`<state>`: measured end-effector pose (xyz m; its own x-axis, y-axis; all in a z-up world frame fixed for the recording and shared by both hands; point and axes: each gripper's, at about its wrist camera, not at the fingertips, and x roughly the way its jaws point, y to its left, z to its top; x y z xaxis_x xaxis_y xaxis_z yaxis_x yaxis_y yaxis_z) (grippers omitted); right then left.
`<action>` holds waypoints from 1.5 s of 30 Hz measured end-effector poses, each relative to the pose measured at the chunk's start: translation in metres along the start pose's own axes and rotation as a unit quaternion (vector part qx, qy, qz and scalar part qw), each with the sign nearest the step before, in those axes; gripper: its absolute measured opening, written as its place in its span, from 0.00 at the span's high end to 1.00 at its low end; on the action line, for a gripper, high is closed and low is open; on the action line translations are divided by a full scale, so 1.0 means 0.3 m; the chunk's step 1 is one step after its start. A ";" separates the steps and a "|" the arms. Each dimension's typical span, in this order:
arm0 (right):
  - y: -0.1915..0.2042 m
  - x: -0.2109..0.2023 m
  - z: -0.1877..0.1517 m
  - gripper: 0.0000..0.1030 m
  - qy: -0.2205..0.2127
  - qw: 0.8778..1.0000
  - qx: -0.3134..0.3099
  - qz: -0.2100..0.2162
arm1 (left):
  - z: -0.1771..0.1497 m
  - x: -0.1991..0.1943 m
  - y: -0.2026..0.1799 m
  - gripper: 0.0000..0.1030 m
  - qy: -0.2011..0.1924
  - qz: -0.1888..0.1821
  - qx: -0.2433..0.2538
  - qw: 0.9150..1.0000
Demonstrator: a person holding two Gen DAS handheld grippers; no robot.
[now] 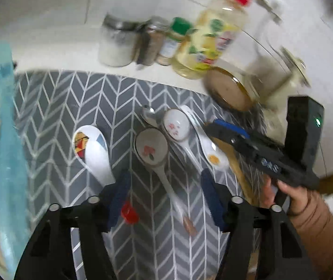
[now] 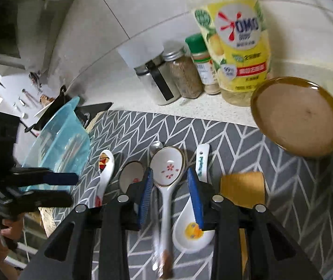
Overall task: Organize utensils
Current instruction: 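Grasp the red-flower ceramic spoon with the left tool while the right tool grasps a white spoon, then carry both spoons into the blue basin and open both tools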
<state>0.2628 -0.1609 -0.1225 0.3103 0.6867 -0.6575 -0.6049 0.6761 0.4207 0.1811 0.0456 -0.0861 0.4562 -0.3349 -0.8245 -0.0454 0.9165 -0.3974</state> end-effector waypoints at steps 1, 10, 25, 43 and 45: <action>-0.006 0.018 0.006 0.70 0.002 1.000 -0.008 0.006 | 0.002 0.014 0.009 0.50 0.000 0.000 -0.007 1.000; -0.029 0.169 0.049 0.70 0.054 0.995 -0.078 0.010 | 0.038 0.157 0.063 0.58 0.021 0.038 -0.045 0.998; 0.026 0.061 0.047 0.91 -0.001 0.995 -0.087 -0.049 | 0.034 0.139 -0.001 0.94 -0.003 0.057 -0.031 0.998; 0.586 -0.314 0.276 0.91 -0.200 0.973 -0.114 0.029 | 0.002 -0.712 0.110 0.93 -0.193 0.014 0.005 0.981; 0.667 -0.264 0.288 0.91 -0.186 0.975 -0.107 0.055 | -0.004 -0.792 0.190 0.93 -0.198 0.040 0.009 0.979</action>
<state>0.1806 -0.0569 0.0677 0.4554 0.8278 -0.3277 -0.7764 0.5494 0.3087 0.0691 0.1771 0.0868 0.7607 -0.1544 -0.6305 -0.0814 0.9410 -0.3286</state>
